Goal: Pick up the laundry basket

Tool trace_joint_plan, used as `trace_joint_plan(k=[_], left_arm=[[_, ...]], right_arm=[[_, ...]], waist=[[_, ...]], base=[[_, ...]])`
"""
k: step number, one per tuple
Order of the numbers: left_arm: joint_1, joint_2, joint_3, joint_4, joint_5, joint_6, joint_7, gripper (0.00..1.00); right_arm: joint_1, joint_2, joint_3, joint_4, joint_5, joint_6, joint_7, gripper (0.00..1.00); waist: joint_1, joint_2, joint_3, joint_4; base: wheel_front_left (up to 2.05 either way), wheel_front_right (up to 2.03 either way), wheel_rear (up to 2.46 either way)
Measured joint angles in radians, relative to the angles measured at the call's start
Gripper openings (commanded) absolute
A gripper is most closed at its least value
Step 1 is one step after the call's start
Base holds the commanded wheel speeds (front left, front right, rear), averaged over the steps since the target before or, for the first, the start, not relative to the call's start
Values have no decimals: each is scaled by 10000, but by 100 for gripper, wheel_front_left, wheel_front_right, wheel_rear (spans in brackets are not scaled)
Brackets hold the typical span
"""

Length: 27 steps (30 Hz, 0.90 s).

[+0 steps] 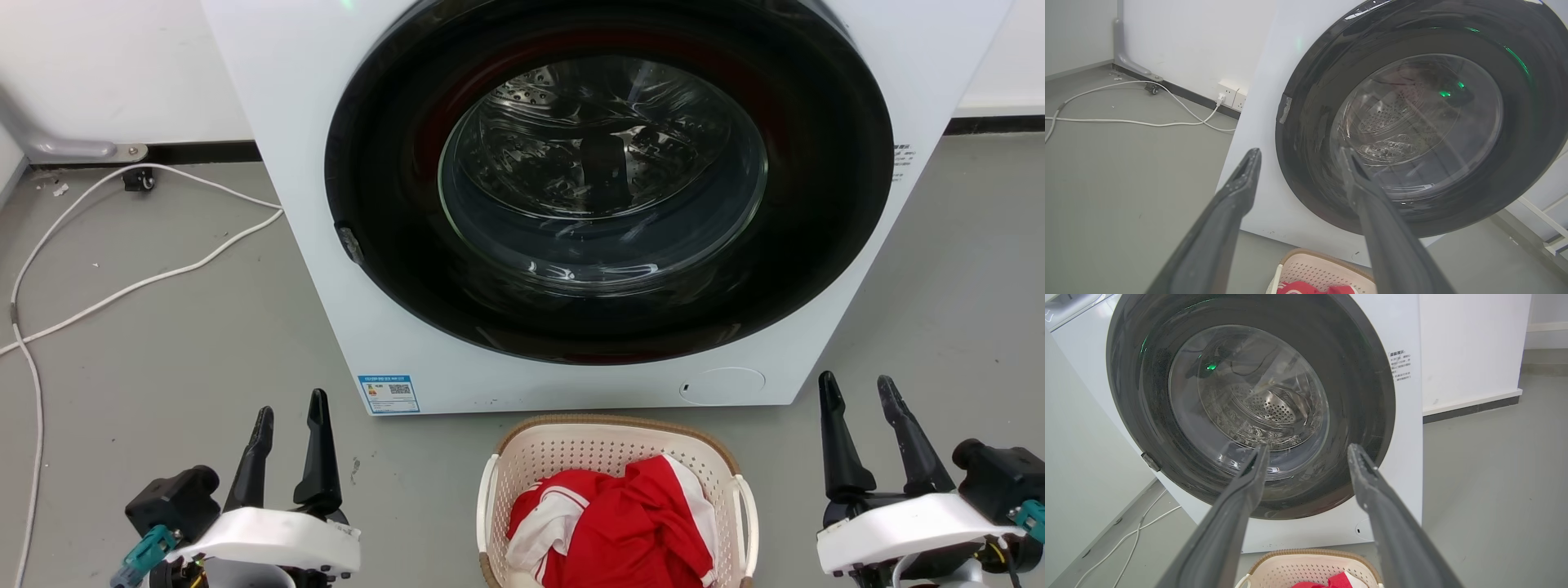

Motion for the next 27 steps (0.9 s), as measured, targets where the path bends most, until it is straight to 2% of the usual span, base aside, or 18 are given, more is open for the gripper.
trace_joint_plan(k=[17, 27], left_arm=[[73, 4, -174, 58, 1546, 111, -372, 100], [159, 8, -230, 61, 2349, 188, -587, 100]], right_arm=[[158, -2, 19, -115, -1848, 0, -405, 100], [193, -4, 2, -169, -2548, 2, -616, 100]], waist=[[0, 0, 13, 25], [0, 0, 25, 15]], base=[[0, 0, 0], [0, 0, 0]])
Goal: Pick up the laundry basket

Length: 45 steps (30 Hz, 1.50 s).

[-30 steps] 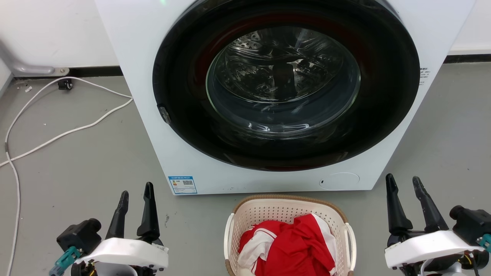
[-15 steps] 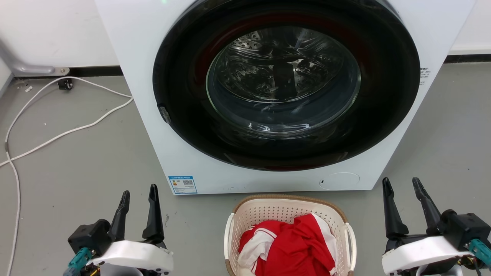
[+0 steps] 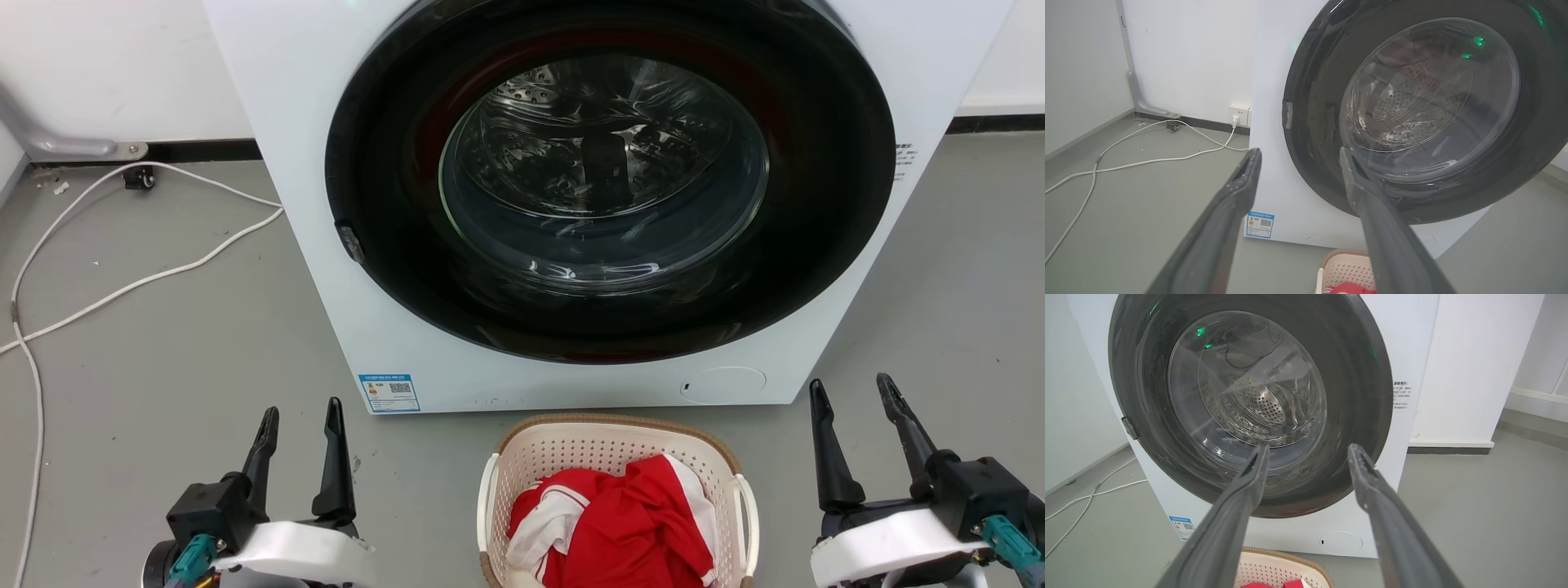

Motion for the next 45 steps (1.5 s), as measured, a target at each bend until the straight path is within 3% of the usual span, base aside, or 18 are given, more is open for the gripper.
trace_joint_plan(k=[22, 45], left_arm=[[142, 8, -50, -58, 1662, 86, -405, 100], [147, 10, -6, -71, 1649, 15, -430, 100]], right_arm=[[157, -4, -61, -119, -1442, 0, -430, 100], [166, -6, -167, -25, -1248, 0, -431, 100]], waist=[[0, 0, -12, -28], [0, 0, 95, -50]], base=[[0, 0, 0], [0, 0, 0]])
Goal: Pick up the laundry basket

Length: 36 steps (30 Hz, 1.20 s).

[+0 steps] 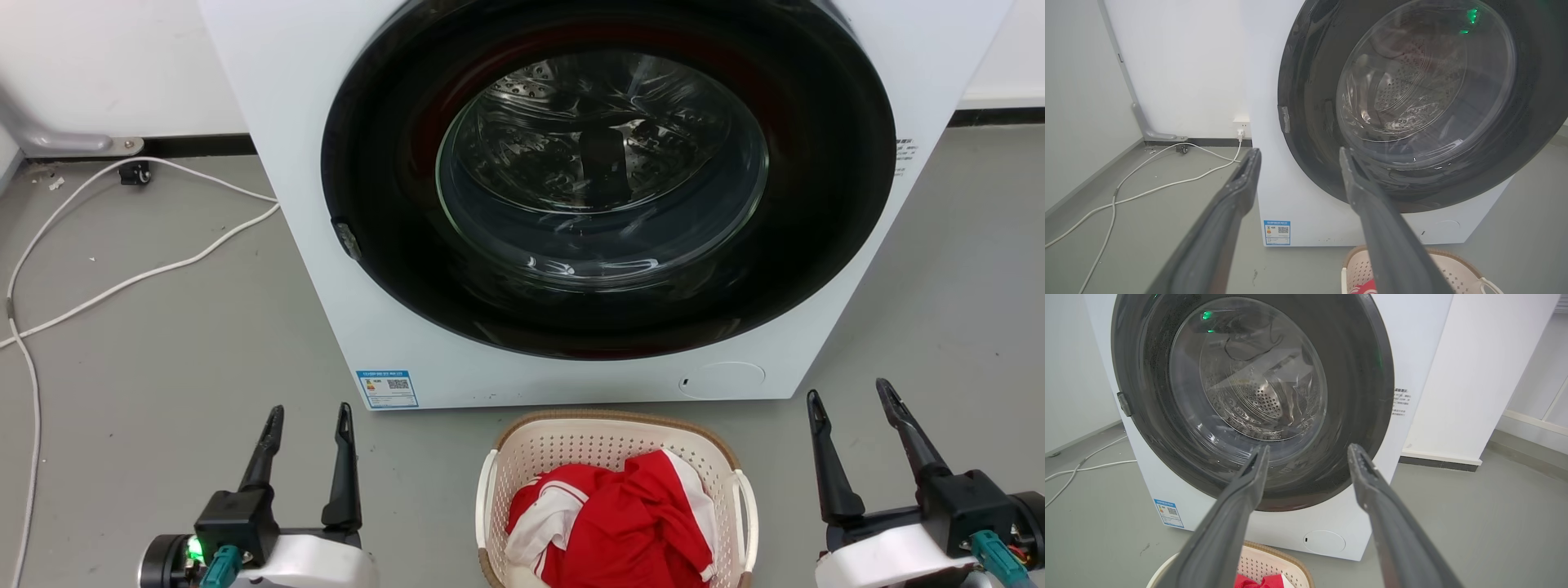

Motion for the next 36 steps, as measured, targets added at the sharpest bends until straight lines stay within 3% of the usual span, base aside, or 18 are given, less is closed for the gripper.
trace_joint_plan(k=[11, 18, 36], left_arm=[[-1117, 0, -236, 1538, -67, -633, -2, 100], [-2409, 4, -554, 3158, -102, -882, -2, 100], [-6096, 36, -1233, 7448, 117, -1035, 0, 100]], right_arm=[[-571, -4, -295, 1522, -477, 0, -2, 100], [-1587, -6, -276, 3298, -965, 2, 0, 100], [-5094, -153, 190, 6514, -1680, 2, 0, 100]], waist=[[0, 0, 659, -92], [0, 0, 1627, -262], [2, -1, 4668, -927]], base=[[0, 0, 0], [0, 0, 0], [0, 0, 0]])
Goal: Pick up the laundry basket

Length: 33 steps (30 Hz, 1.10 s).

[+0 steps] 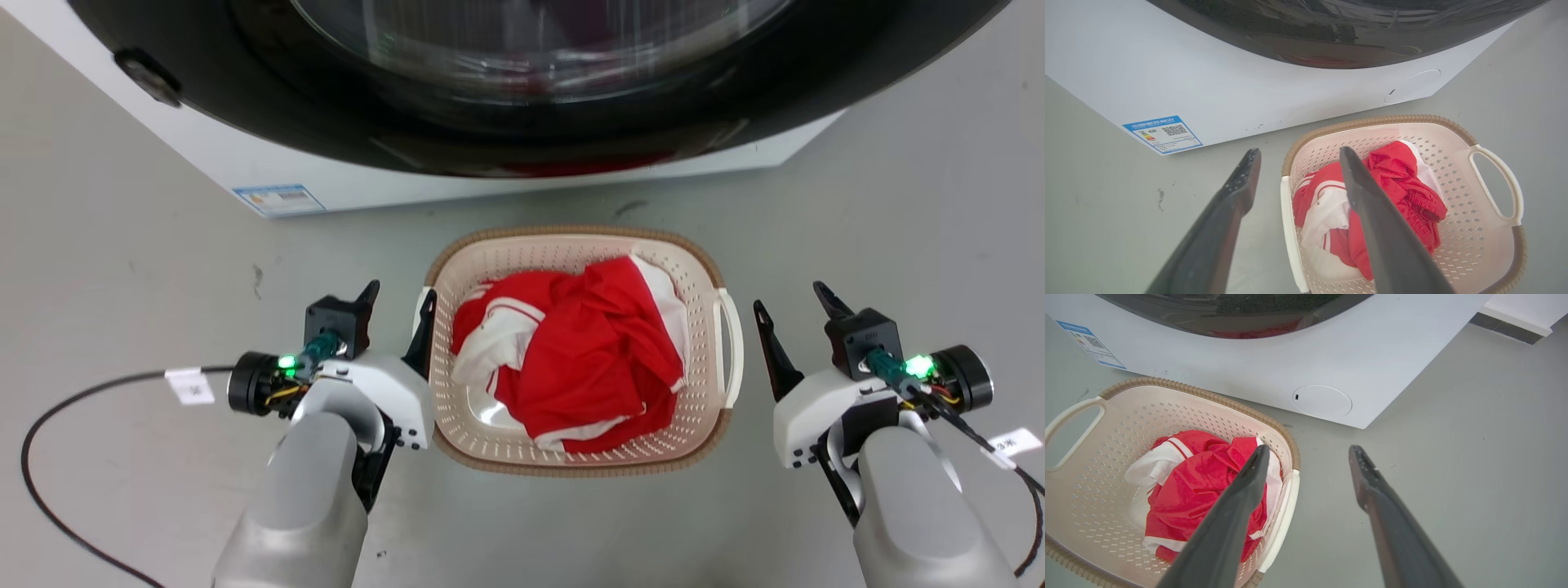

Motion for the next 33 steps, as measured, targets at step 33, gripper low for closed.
trace_joint_plan(k=[33], left_arm=[[-2879, 38, -790, 3371, -119, 0, -2, 100]], right_arm=[[-3106, 98, 19, 4347, -15, 0, 0, 100]], waist=[[-1, 0, 3347, -7]], base=[[0, 0, 0]])
